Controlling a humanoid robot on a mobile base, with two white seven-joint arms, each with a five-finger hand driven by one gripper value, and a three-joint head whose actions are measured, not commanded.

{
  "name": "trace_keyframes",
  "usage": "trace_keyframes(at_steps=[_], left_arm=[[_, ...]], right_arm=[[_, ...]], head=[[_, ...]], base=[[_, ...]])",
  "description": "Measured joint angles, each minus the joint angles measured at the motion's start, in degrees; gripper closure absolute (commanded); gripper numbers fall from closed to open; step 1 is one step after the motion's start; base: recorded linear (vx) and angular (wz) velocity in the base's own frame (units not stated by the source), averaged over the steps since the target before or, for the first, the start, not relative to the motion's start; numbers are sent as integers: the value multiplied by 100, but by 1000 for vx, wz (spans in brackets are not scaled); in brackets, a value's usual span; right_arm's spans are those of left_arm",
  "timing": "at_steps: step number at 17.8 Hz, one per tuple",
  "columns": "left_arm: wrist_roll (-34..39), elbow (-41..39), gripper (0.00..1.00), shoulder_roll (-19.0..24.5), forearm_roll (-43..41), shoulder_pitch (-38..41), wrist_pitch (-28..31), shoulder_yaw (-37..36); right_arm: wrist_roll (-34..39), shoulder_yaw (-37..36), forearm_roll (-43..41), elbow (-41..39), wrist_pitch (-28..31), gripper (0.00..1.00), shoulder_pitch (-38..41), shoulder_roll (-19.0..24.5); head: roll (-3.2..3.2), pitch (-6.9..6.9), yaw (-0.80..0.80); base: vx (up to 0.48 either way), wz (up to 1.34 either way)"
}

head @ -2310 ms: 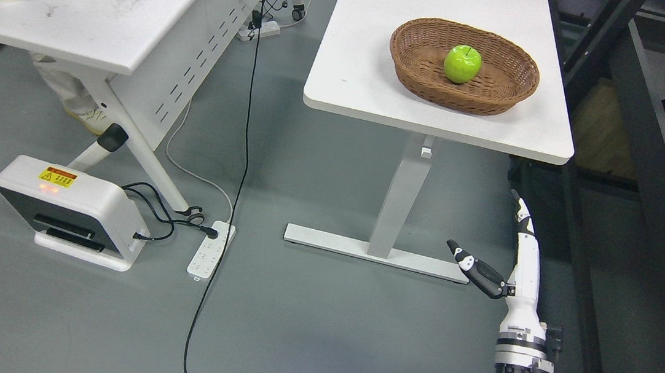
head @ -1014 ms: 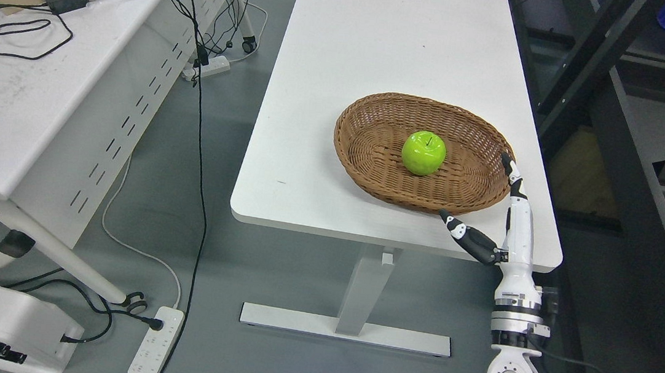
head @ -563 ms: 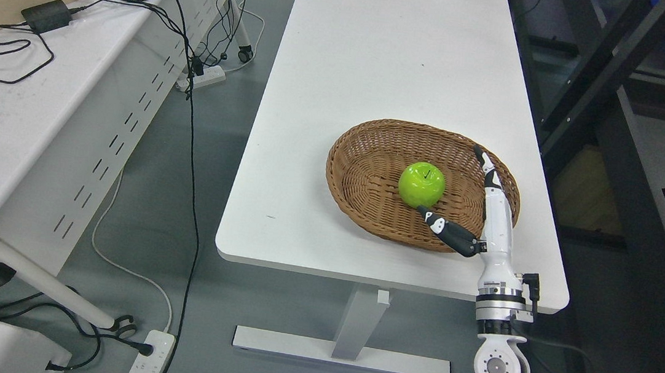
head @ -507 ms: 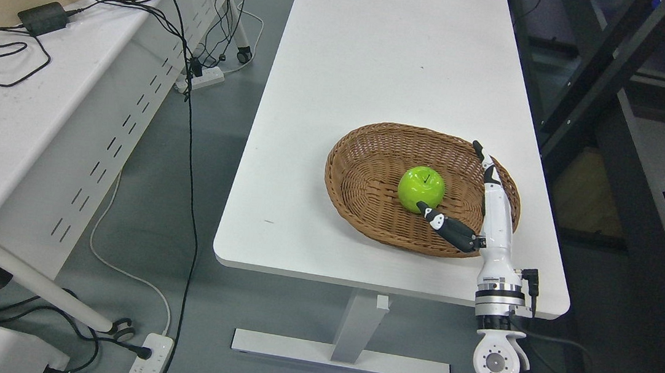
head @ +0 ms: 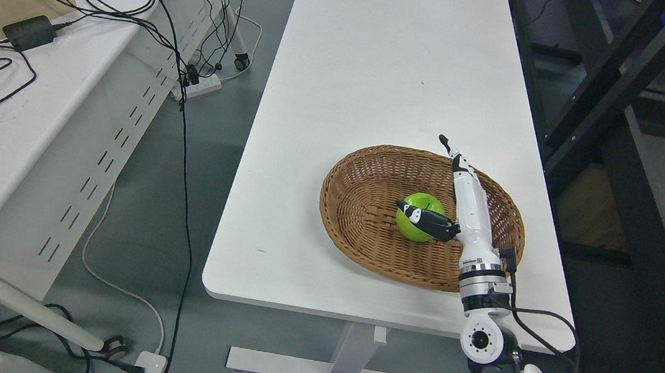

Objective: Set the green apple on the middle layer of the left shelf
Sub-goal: 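Close the right hand around the green apple in the basket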

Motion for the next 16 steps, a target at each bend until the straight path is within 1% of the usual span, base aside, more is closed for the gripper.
trace_keyframes(at_steps=[7, 11, 16], left_arm=[[0, 0, 0, 0, 0, 0, 0, 0], [0, 0, 0, 0, 0, 1, 0, 0], [0, 0, 0, 0, 0, 1, 0, 0]], right_arm=[[27, 105, 165, 207, -27, 1, -64, -383], [22, 78, 67, 277, -317, 1, 57, -735], [259, 84, -46, 329, -455, 1, 207, -1035]], head=[[0, 0, 0], [0, 0, 0], [0, 0, 0]], base=[[36, 9], [0, 0], [0, 0]])
